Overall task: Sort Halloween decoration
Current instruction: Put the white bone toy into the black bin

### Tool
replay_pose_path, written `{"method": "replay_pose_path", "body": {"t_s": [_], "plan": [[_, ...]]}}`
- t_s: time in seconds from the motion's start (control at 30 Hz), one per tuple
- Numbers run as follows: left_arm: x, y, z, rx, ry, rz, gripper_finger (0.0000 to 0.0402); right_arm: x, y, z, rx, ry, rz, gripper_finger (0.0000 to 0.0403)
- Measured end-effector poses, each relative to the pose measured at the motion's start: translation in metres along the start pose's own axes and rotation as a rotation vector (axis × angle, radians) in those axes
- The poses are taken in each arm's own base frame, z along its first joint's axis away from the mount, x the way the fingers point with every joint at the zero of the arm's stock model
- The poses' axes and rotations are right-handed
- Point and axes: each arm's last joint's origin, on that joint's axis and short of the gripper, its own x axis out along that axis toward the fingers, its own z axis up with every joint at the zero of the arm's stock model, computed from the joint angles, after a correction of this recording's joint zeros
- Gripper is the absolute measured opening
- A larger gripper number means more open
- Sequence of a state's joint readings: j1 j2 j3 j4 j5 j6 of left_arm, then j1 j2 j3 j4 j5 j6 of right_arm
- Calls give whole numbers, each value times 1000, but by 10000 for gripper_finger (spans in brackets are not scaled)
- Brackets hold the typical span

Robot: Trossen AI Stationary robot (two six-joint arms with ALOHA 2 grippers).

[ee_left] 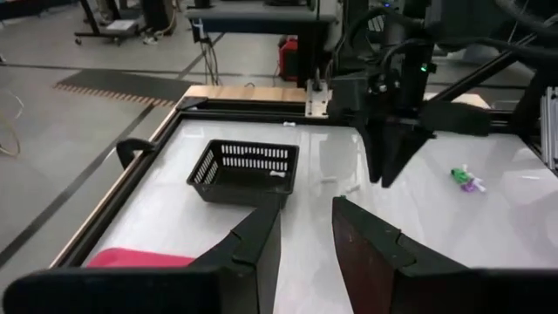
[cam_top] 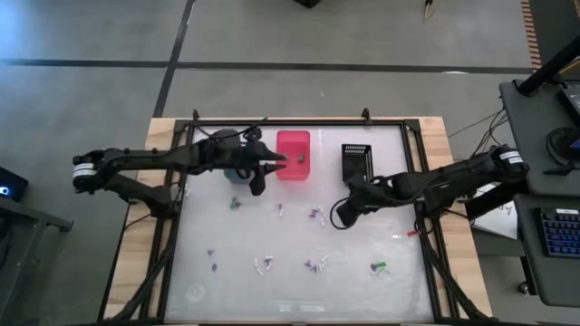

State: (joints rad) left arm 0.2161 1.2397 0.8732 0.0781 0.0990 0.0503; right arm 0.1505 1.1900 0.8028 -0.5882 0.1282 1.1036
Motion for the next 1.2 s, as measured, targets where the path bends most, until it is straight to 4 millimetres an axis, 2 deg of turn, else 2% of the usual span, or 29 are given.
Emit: {"method": "replay_pose_path", "body": {"t_s": [0.17,0.37,0.6,0.93,1.2], "plan": [[-13,-2,-15,13,-36,3,88,-5,-7,-3,67,64,-126,68],[-18,-2,-15,26,-99,15,88,-4,-17,-9,140,145,-254,68],[-11,-1,-18,25,-71,14,88,18,-18,-15,84,259,-340,68],[-1,-1,-25,-8,-36,13,88,55,-22,-22,5,322,-494,68],[-1,-1,-25,-13,-38,13,88,61,-24,-20,-33,307,-520,68]]}}
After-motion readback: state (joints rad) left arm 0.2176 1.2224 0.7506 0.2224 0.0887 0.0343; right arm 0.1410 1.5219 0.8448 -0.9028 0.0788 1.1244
